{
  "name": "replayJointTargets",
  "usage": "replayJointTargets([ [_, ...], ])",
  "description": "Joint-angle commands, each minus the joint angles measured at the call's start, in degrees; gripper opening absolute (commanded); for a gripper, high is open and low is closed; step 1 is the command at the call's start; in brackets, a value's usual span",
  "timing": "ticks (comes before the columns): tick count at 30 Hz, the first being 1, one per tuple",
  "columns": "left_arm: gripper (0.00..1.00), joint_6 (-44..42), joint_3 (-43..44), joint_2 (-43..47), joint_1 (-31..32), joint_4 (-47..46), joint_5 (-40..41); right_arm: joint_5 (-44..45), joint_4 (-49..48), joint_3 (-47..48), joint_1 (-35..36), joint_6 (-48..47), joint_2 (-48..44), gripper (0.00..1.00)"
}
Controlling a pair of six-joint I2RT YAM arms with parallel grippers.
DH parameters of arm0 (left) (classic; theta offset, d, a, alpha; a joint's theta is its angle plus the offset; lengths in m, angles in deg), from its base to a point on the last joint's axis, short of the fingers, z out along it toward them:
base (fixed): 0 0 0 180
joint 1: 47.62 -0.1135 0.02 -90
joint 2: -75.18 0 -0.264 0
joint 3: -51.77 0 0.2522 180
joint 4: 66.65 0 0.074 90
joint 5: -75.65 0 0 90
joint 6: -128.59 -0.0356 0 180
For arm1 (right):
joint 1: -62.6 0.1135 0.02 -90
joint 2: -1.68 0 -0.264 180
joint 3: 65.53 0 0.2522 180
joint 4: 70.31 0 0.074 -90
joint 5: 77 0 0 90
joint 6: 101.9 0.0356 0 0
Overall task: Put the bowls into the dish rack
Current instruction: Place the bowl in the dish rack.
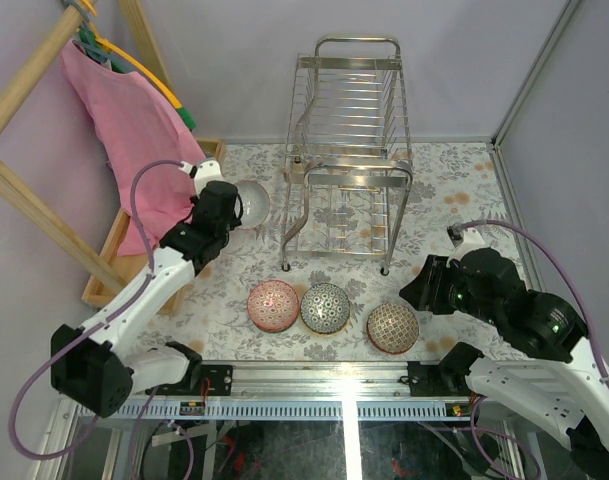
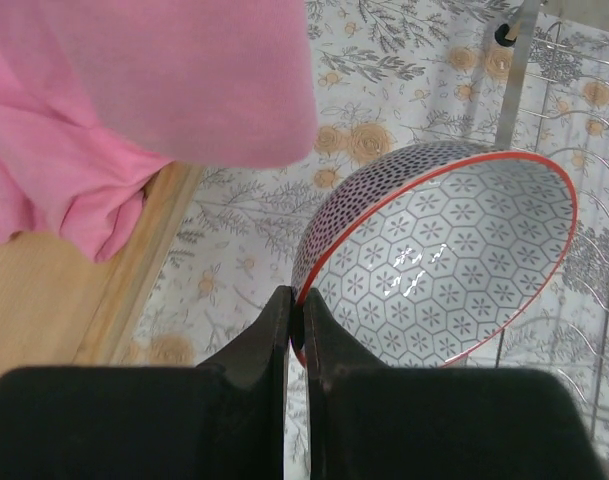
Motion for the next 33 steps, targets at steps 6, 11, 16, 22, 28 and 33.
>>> replayJointTargets([
  [6,0.00,-6.84,-1.25,-9.86,-5.63,-29.20,-9.02,1.64,1.70,4.42,0.46,-2.19,1.18,0.46],
  [11,0.00,-9.38,-0.66,-15.80,-6.66,-37.39,-10.65,3.02,3.03,5.24,0.44,-1.75,-0.59,0.46],
  [16,0.00,-13.87,-1.53,-19.12,-7.28,-44.68,-11.20,3.03,1.97,3.67,0.40,-1.09,-1.50,0.46],
  [22,0.00,-17.19,-0.96,-21.99,-9.77,-49.58,-16.82,2.29,1.02,2.98,0.46,-1.28,-1.45,0.46],
  [28,0.00,-22.42,3.15,-27.12,-10.08,-51.21,-21.24,0.67,-0.28,3.03,0.45,-2.01,-0.80,0.46],
  [33,0.00,-25.13,5.98,-30.71,-10.17,-52.99,-23.06,-0.40,-1.60,2.04,0.43,-2.54,0.28,0.46],
])
